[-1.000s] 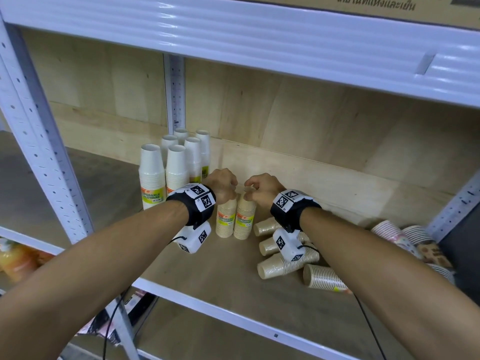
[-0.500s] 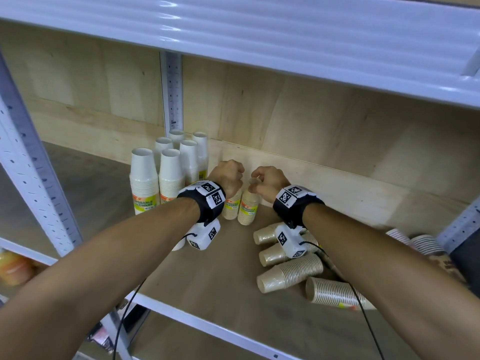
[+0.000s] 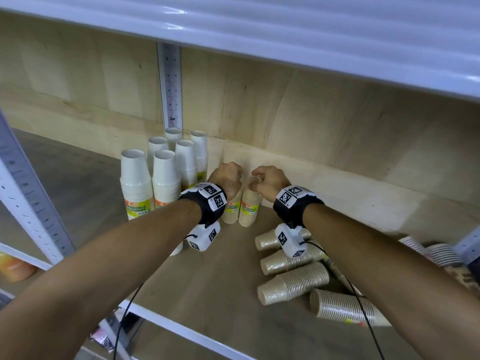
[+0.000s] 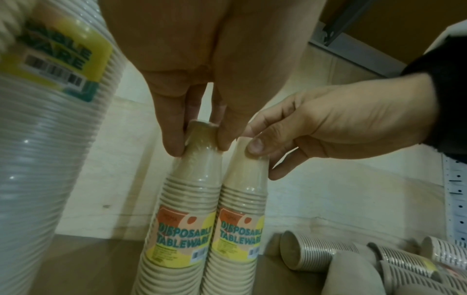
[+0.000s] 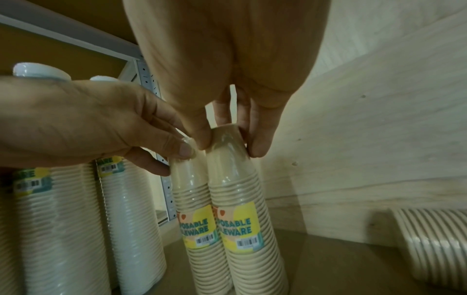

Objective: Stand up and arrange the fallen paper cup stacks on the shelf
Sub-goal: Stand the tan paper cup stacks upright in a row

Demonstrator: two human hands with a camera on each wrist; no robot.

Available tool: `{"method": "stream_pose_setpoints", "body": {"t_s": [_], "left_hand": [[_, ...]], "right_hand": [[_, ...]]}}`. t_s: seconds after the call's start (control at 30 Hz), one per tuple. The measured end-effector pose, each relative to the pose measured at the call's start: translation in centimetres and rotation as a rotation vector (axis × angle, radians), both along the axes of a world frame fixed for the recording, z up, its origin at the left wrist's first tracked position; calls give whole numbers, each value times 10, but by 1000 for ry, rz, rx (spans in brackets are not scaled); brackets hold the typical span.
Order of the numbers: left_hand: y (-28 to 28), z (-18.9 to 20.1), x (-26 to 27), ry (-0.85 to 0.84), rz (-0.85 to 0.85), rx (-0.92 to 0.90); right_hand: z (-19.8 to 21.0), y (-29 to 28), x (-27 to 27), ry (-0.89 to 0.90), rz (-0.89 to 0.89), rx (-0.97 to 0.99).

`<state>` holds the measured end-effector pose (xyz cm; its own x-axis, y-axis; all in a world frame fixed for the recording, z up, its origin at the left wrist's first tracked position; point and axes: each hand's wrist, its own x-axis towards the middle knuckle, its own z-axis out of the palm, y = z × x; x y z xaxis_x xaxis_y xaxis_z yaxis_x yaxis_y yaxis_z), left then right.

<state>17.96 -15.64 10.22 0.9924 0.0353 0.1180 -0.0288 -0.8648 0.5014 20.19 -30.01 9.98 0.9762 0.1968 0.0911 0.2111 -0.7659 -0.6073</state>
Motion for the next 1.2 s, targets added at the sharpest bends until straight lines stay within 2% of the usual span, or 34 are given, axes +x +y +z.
{"method": "stream_pose_setpoints", "body": {"t_s": [0.3,0.4,0.6,0.77,0.93,1.07,1.2], "left_hand": [[0,5,-8,-49,-22,37],[-1,12,-15,-91,-37,61],[-5,18,-35,-163,-174,16],[-17,10,-57,-83,-282,-21],[-33,-7,-74,71,-359,-92],[-46,-26,-88,156,-459,-78],[-56,-53,-96,197,-487,-67]], "right_hand": [[2,-6,-6,19,10,-24],[7,-14,-12,-31,1,-88],[15,-42,-34,-76,-34,-214],[13,-68,-61,-21,-39,-235],[4,-89,-95,55,-42,-236],[-7,-101,-128,75,-4,-229],[-23,-104,-153,147,56,-192]]}}
